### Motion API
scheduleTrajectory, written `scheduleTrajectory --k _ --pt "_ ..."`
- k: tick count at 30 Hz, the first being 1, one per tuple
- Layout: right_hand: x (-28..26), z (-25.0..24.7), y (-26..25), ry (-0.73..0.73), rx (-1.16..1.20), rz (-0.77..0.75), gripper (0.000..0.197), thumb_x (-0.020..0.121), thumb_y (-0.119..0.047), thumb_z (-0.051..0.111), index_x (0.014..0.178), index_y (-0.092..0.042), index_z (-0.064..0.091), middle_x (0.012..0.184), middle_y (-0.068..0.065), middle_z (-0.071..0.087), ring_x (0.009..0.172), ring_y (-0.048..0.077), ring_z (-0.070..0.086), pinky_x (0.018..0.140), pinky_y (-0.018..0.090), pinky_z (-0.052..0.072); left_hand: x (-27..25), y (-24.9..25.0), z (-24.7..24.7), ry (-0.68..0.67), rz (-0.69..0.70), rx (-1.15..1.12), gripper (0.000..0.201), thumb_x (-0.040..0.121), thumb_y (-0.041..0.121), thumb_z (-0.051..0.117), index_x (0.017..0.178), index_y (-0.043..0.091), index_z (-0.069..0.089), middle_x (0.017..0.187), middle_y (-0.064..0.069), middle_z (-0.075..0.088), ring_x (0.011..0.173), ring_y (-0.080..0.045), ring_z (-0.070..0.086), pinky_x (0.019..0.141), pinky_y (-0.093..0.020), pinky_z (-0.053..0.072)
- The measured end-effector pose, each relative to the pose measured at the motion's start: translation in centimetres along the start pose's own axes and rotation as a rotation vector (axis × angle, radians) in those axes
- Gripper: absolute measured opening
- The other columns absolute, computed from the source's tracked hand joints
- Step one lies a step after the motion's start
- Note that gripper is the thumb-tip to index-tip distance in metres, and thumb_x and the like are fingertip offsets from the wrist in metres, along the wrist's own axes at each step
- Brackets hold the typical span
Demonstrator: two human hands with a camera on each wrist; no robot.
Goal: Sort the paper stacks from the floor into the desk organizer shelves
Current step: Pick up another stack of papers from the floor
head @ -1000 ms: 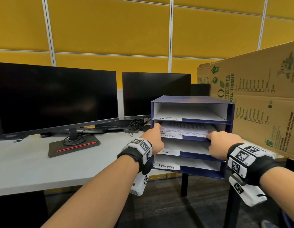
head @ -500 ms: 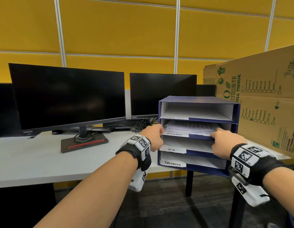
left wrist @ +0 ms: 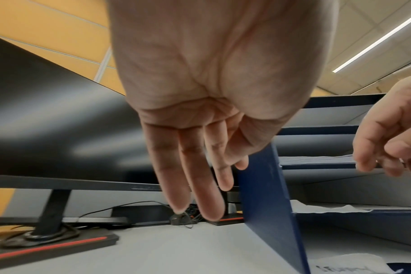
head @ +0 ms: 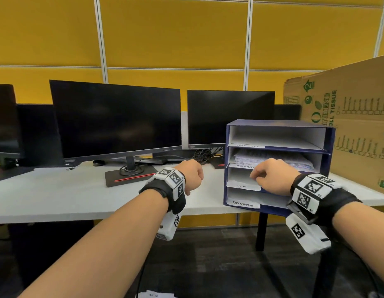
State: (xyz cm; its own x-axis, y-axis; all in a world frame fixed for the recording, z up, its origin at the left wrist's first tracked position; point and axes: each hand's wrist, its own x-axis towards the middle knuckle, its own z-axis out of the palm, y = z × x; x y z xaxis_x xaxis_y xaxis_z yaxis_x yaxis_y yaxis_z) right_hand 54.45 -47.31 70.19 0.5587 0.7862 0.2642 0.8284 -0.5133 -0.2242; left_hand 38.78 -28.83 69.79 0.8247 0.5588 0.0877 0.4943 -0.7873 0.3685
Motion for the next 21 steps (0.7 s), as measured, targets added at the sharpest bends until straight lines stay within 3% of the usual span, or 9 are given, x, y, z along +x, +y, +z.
scheduleTrajectory --k 6,9,14,18,21 --pt "1.8 3.2 -3.9 -0.073 0.031 -0.125 0.029 0.086 -0.011 0.052 0.103 -0.023 0.072 0.105 -0.005 0.069 0.099 0.014 0.062 0.089 0.027 0.049 -2.8 -5.0 -1.2 0.012 -0.141 -0.009 0.024 0.092 0.004 0.045 0.106 0.018 0.059 0.103 -0.004 0.061 0.076 -0.026 0.072 0.048 -0.023 0.049" --pt "2.5 5.5 -5.9 -0.131 0.08 -0.15 0.031 0.086 -0.011 0.049 0.103 -0.027 0.071 0.105 -0.007 0.068 0.098 0.012 0.063 0.09 0.027 0.051 -4.1 -8.1 -0.9 0.019 -0.231 -0.021 0.03 0.092 0.003 0.046 0.116 0.016 0.057 0.108 -0.006 0.059 0.079 -0.028 0.072 0.051 -0.026 0.053" --pt "2.9 10.6 -8.5 -0.236 0.136 -0.206 0.029 0.088 -0.009 0.051 0.105 -0.022 0.071 0.108 -0.005 0.068 0.101 0.014 0.061 0.092 0.026 0.048 -6.4 -13.4 1.4 0.085 -0.353 -0.04 0.035 0.089 0.004 0.051 0.12 0.019 0.056 0.116 -0.006 0.058 0.093 -0.027 0.066 0.076 -0.034 0.058" --pt "2.9 15.1 -9.7 -0.327 0.16 -0.205 0.028 0.088 -0.012 0.052 0.105 -0.025 0.071 0.11 -0.002 0.068 0.103 0.017 0.061 0.094 0.027 0.047 -7.9 -17.2 4.0 0.029 -0.419 -0.095 0.032 0.09 0.003 0.051 0.118 0.018 0.055 0.114 -0.009 0.059 0.081 -0.025 0.059 0.059 -0.028 0.049" --pt "2.7 17.9 -10.5 -0.389 0.16 -0.215 0.026 0.088 -0.014 0.054 0.104 -0.027 0.07 0.11 -0.004 0.067 0.101 0.015 0.061 0.093 0.026 0.047 -8.9 -19.3 5.7 0.021 -0.461 -0.162 0.025 0.09 0.005 0.051 0.108 0.02 0.055 0.109 -0.017 0.061 0.073 -0.025 0.058 0.06 -0.03 0.047"
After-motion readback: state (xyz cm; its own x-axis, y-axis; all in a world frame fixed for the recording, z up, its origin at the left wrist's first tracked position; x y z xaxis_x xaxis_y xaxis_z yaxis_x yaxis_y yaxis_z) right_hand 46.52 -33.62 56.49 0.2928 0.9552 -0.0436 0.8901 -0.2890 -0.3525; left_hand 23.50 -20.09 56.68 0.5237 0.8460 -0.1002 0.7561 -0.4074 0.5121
